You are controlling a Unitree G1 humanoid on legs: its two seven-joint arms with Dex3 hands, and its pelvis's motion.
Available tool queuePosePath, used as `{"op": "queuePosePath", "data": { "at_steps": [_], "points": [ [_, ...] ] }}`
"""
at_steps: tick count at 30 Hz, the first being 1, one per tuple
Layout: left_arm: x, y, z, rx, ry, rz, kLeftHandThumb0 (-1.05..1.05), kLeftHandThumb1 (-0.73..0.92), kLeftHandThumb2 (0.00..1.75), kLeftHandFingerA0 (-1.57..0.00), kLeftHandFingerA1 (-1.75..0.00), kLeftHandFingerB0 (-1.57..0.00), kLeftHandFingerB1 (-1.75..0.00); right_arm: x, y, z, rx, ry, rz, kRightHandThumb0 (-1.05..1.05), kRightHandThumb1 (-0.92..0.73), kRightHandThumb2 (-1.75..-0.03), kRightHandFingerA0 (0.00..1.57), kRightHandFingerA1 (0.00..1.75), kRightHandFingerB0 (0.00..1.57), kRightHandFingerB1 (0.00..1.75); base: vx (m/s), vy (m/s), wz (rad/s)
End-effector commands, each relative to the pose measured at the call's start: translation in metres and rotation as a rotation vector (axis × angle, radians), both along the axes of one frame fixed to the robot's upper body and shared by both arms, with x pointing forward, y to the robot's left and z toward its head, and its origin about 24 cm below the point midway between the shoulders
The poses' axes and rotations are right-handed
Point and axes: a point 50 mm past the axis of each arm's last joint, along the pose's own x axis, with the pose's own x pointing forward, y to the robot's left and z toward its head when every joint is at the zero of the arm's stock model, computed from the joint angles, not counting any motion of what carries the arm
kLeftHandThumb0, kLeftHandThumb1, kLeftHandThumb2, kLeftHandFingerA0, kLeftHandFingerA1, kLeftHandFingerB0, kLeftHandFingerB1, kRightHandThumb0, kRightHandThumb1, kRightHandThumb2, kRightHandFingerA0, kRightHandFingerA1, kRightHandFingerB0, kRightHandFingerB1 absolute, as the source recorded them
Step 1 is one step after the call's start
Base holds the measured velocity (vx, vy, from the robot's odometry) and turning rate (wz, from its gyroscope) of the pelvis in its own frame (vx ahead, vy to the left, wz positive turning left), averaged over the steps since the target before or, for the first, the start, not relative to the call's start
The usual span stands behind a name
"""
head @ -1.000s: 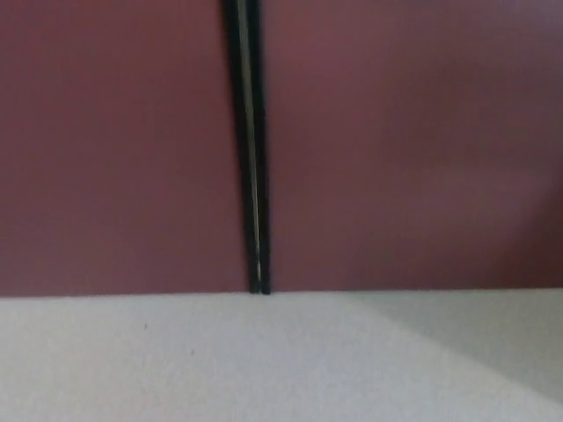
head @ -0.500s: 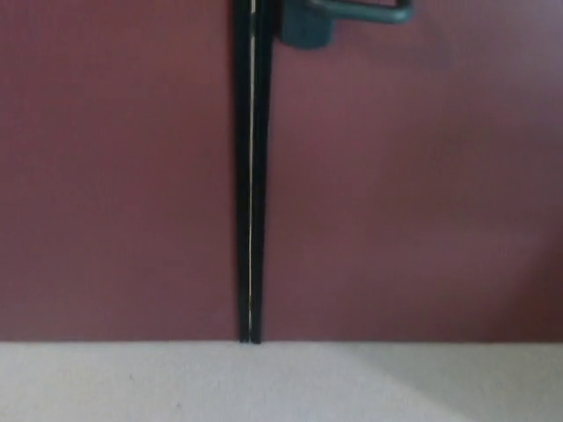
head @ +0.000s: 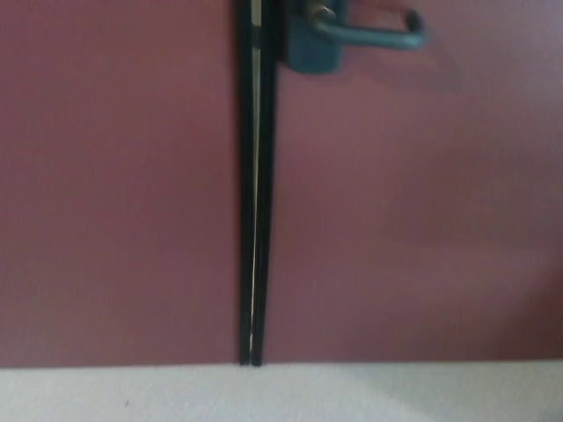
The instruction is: The robot walks towards the door handle and put its right hand on it and twist the handle
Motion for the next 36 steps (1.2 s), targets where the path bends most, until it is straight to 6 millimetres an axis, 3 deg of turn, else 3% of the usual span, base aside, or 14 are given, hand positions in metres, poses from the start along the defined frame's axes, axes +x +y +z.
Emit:
{"op": "queuePosePath", "data": {
  "at_steps": [1, 12, 24, 36],
  "points": [
    [0.002, 0.000, 0.000, 0.001, 0.006, -0.008, -0.29, 0.60, 0.58, -0.74, -0.48, -0.56, -0.42, -0.002, -0.001, 0.000, -0.003, 0.006, 0.010, -0.29, -0.50, -0.64, 0.76, 0.53, 0.56, 0.46, 0.20, 0.101, 0.01],
    [-0.003, -0.012, -0.007, -0.021, 0.020, -0.015, -0.29, 0.60, 0.58, -0.72, -0.47, -0.56, -0.42, -0.010, -0.011, 0.003, -0.015, 0.021, -0.002, -0.30, -0.51, -0.66, 0.76, 0.54, 0.56, 0.46, 0.19, -0.010, 0.09],
    [0.003, -0.010, -0.004, -0.018, 0.009, -0.034, -0.29, 0.61, 0.58, -0.73, -0.48, -0.56, -0.42, -0.005, -0.010, 0.002, -0.008, 0.013, 0.008, -0.30, -0.52, -0.66, 0.77, 0.54, 0.56, 0.46, 0.22, -0.326, -0.09],
    [0.003, -0.007, -0.003, -0.018, -0.001, -0.018, -0.30, 0.61, 0.58, -0.72, -0.47, -0.55, -0.42, 0.001, -0.007, 0.002, -0.014, 0.007, 0.024, -0.30, -0.51, -0.66, 0.78, 0.54, 0.58, 0.47, 0.12, 0.088, 0.03]
  ]
}}
